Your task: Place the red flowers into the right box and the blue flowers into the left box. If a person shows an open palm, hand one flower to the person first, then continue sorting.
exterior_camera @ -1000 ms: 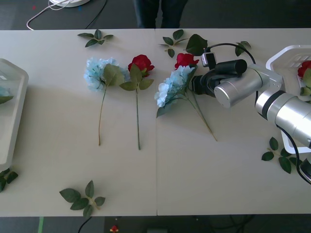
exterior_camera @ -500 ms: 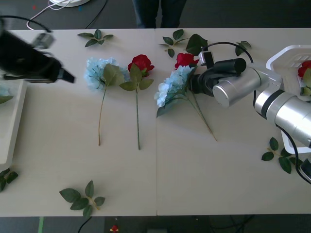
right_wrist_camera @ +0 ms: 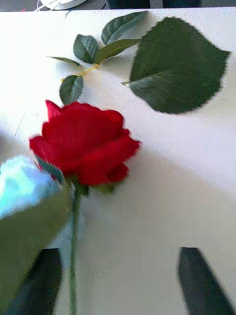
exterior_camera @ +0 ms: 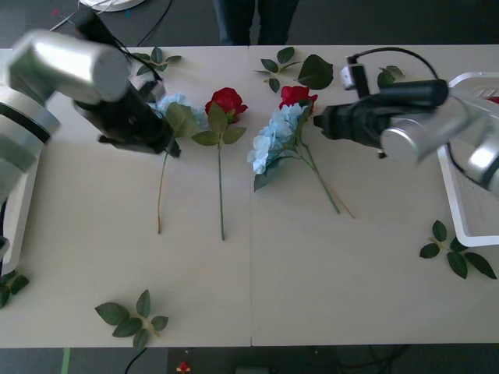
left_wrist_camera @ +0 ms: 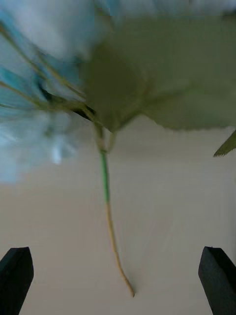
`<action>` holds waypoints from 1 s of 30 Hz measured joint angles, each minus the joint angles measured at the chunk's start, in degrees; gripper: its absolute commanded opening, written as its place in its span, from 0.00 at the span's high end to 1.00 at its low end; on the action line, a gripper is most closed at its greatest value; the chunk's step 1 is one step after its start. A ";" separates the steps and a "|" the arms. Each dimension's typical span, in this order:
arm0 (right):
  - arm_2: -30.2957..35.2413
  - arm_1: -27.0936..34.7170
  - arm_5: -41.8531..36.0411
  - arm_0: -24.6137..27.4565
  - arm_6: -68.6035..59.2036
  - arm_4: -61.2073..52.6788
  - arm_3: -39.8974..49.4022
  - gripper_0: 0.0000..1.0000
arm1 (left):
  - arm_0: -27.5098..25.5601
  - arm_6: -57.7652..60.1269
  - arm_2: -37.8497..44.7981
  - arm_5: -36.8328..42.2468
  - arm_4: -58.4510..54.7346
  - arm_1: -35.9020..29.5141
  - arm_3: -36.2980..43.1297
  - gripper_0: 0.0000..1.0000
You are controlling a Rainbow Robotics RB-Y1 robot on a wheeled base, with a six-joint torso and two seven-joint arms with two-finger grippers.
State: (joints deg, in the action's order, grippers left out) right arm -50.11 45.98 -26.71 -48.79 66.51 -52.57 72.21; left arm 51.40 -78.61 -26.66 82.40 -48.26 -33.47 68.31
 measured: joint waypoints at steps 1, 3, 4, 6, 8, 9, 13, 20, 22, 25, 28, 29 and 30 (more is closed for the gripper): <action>0.01 1.16 0.00 0.62 0.00 -0.17 1.20 0.00 | 0.01 1.50 -1.36 -0.21 0.14 0.12 0.01 0.02; 0.03 3.27 0.00 1.84 -0.01 -0.44 3.78 0.00 | 0.01 5.02 -3.47 -0.42 0.74 0.56 -0.01 0.03; 0.04 4.21 0.00 2.43 -0.02 -0.55 4.93 0.00 | 0.01 6.51 -4.09 -0.47 1.53 0.96 -0.03 0.02; 0.07 5.75 0.00 3.54 -0.02 -0.72 7.00 0.00 | -0.07 8.08 -4.46 -1.00 4.22 2.08 -0.07 0.02; 0.10 6.69 0.00 4.48 -0.02 -0.83 8.53 0.00 | -0.42 8.07 -4.46 -2.88 6.91 3.26 -0.07 0.02; 0.12 6.90 -0.03 4.83 -0.02 -0.84 9.01 0.00 | -0.69 8.07 -4.46 -4.26 7.95 3.78 -0.07 0.03; 0.12 6.73 -1.48 5.38 -0.02 -0.74 9.71 0.00 | -2.23 8.07 -4.46 -9.15 10.07 4.93 -0.07 0.02; 0.18 2.79 -3.10 5.25 -0.47 0.68 7.37 0.00 | -5.54 8.07 -4.45 -12.69 13.38 4.99 -0.08 0.02; 0.18 0.70 -3.10 4.92 -0.47 1.14 5.05 0.00 | -6.45 8.07 -4.45 -13.78 14.27 4.99 -0.08 0.02; 0.18 -2.56 -3.11 3.97 -0.49 1.94 1.09 0.00 | -7.57 8.07 -4.45 -15.85 15.31 5.00 -0.09 0.03; 0.18 -5.59 -3.11 2.61 -0.52 3.19 -2.85 0.00 | -8.14 8.07 -4.45 -16.52 15.75 5.00 -0.11 0.02; 0.18 -6.56 -3.11 2.08 -0.54 3.41 -4.15 0.00 | -8.19 8.07 -4.45 -16.56 15.81 5.00 -0.11 0.02; 0.18 -7.52 -3.11 1.52 -0.56 3.60 -5.33 0.00 | -8.22 8.07 -4.45 -16.57 15.85 5.00 -0.11 0.02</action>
State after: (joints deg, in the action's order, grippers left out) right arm -49.93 38.46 -29.82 -47.26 65.95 -48.97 66.88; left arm 43.18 -70.54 -31.11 65.83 -32.41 -28.46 68.20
